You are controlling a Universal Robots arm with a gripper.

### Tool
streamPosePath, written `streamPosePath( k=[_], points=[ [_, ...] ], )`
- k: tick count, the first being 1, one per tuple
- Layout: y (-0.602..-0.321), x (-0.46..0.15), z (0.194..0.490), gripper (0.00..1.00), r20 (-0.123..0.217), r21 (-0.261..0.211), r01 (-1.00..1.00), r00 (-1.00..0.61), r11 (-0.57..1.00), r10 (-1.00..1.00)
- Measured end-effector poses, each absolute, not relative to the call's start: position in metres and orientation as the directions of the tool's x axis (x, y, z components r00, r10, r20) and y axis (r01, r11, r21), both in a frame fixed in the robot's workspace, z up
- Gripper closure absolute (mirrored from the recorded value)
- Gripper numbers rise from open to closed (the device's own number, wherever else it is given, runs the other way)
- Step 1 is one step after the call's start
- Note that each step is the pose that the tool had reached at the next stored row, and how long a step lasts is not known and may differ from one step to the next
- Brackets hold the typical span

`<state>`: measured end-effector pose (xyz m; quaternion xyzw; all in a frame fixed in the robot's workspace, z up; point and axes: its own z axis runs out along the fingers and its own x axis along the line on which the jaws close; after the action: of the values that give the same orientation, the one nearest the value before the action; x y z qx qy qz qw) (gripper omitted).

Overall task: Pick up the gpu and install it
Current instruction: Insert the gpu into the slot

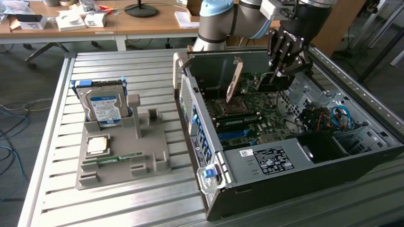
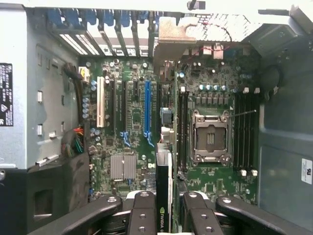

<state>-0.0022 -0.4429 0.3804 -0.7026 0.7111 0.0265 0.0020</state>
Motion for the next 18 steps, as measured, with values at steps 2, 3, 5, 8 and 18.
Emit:
streamPosePath(
  k=[2,3,5,8,18],
  points=[
    [-0.443,-0.002,0.38,0.74,-0.041,0.034,-0.999,-0.013,0.011,-0.999],
    [-0.443,-0.002,0.38,0.74,-0.041,0.034,-0.999,-0.013,0.011,-0.999],
    [-0.443,-0.002,0.38,0.74,-0.041,0.033,-0.999,-0.013,0.011,-0.999],
    [-0.443,-0.005,0.378,0.74,-0.041,0.03,-0.999,-0.012,0.011,-0.999],
    [-0.443,-0.009,0.365,0.74,-0.041,0.022,-1.0,-0.012,0.011,-0.999]
  ],
)
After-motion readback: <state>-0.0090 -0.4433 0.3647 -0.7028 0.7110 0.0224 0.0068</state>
